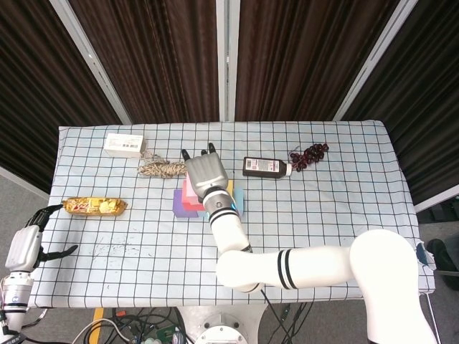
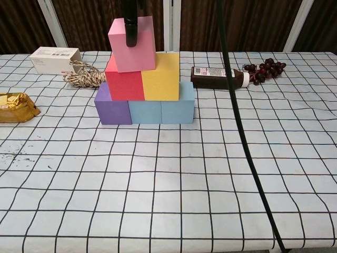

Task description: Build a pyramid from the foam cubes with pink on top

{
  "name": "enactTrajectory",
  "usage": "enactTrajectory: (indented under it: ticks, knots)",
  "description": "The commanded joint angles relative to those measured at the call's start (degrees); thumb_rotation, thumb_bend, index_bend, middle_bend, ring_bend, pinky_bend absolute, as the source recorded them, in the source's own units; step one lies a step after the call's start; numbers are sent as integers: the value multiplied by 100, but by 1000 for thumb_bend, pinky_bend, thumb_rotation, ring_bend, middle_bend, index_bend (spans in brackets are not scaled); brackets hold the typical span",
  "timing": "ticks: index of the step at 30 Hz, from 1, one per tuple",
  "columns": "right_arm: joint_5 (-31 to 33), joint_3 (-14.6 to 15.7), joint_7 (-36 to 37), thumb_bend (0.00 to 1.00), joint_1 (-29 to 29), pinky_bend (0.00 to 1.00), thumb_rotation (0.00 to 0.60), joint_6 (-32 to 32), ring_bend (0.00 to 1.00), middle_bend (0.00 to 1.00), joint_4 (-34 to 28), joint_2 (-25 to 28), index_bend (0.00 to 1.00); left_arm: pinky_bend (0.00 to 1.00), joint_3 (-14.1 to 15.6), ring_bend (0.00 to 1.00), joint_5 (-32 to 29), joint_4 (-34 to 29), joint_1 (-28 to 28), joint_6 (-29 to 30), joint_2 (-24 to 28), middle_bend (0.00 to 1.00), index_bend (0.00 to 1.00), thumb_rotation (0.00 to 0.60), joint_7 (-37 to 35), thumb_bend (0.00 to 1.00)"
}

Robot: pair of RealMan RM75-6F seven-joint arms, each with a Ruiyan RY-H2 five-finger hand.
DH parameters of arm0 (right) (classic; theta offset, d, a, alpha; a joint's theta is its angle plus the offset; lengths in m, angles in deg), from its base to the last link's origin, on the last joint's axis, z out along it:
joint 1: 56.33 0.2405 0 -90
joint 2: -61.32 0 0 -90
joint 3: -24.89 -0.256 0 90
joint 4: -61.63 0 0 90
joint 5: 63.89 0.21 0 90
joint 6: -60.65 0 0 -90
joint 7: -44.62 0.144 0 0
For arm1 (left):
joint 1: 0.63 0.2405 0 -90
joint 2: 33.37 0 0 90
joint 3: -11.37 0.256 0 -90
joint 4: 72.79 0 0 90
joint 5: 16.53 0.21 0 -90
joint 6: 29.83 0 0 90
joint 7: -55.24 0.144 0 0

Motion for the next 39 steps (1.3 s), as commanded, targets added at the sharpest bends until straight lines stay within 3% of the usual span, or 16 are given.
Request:
enactTrajectory:
  ticks: [1,20,39]
  knots:
    - [-21,-25,-7,116,-18,11,600,-7,167,500,12,-16,0,180,-3,110,-2,3,0,-2,4,143,154,600,-4,34]
    - [-107,-228,-52,116,-128,3,600,-302,167,511,-94,-42,0,180,2,110,18,35,-7,-35,-12,143,154,600,-75,34]
    - [114,-568,-322,119,-40,0,600,-710,181,531,154,-400,0,180,18,110,18,119,-17,-96,-31,143,154,600,-156,34]
